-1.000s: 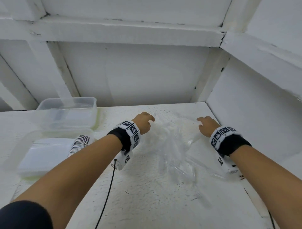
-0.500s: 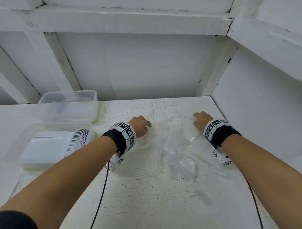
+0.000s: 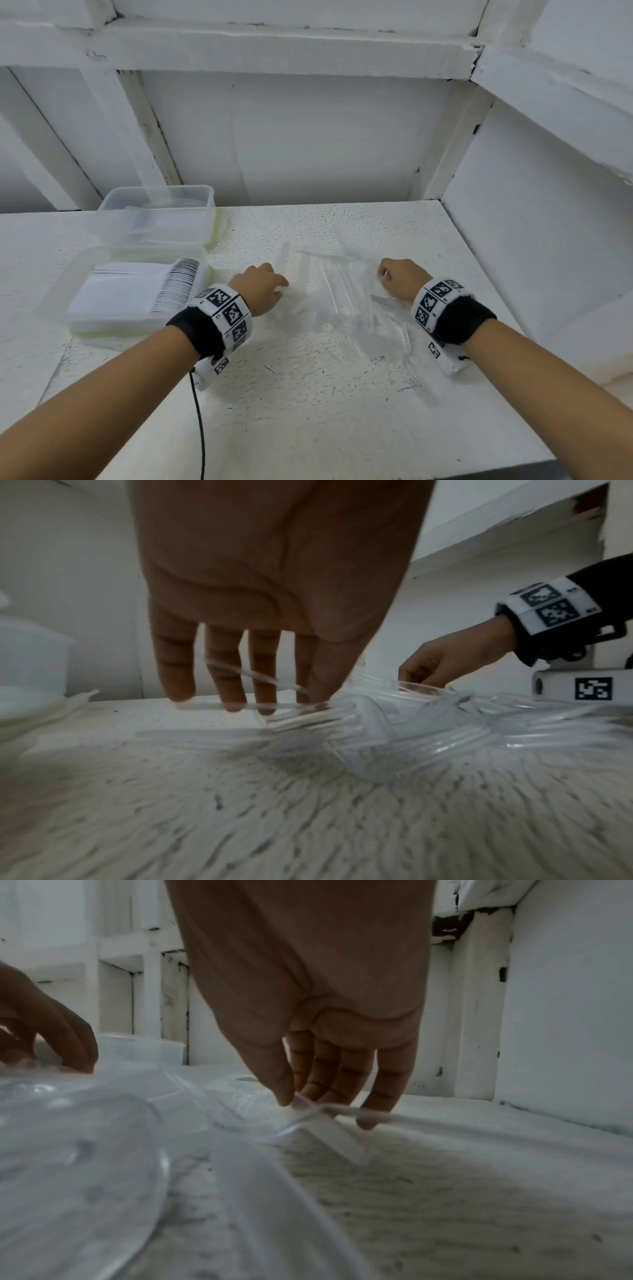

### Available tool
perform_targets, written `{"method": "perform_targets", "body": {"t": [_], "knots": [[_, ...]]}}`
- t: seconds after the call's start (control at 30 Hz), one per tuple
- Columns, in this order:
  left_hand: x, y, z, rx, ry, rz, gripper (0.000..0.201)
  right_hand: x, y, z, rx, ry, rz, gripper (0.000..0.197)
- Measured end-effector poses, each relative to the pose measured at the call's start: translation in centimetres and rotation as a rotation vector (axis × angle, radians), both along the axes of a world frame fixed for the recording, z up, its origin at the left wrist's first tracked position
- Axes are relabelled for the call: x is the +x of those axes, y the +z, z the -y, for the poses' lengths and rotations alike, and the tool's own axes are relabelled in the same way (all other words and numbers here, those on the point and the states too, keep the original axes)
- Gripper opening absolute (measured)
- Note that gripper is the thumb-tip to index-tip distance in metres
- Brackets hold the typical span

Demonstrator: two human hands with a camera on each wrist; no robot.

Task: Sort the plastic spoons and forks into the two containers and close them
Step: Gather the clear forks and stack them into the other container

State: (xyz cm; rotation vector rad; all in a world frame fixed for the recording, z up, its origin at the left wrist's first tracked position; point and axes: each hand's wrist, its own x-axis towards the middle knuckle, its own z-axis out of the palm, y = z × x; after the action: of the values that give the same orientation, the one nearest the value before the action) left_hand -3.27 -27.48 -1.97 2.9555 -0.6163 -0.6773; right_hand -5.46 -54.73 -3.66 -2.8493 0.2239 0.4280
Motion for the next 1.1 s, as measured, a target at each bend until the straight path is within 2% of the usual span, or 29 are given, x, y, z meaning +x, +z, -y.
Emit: {"method": "perform_targets", "body": {"t": [0.23,0.3,0.43,0.57,0.67,0.73,0.8,0.9,1.03,1.1], "knots": [[-1.7,1.9,-0.2,0.203,0.019,0.187,0.026,-0.6,2.5,0.1,-0.268,0.008,0.072,0.027],[-1.7,2.6,-0.3,0.214,-0.012,0.183,0.014,-0.9,3.4,0.1,-0.375,0.004,0.109,0.027],[-1.5,3.4,-1.4,0.168,-0.047,0.088,0.008,-1.6,5.2,0.0,-0.504,-0.017,0.130,0.027],[-2.1,3.9,-2.7,0.162,-0.042,0.024,0.009,-2.1,6.2,-1.1,-0.310,-0.068,0.148,0.025],[-2.9,4.5,-3.4,0.104,-0.008,-0.066,0.011,-2.7,6.6,-2.9,-0.206,-0.035,0.111,0.027],[-3.5,4.9,-3.8,0.075,0.016,-0.101,0.017,-3.2,6.9,-4.4,-0.257,0.027,0.048,0.026],[-3.8,5.0,-4.4,0.099,-0.024,-0.049,0.019,-3.8,7.2,-5.8,-0.380,0.100,0.003,0.019],[-4.2,5.1,-5.6,0.116,-0.038,-0.005,0.017,-4.6,7.5,-7.8,-0.472,0.141,0.018,0.022],[-4.8,5.3,-7.5,0.043,0.009,-0.010,0.007,-5.6,7.3,-9.1,-0.413,0.140,0.089,0.016],[-5.3,5.4,-8.6,-0.018,0.070,-0.028,0.021,-6.1,7.1,-9.6,-0.332,0.118,0.123,0.012]]}}
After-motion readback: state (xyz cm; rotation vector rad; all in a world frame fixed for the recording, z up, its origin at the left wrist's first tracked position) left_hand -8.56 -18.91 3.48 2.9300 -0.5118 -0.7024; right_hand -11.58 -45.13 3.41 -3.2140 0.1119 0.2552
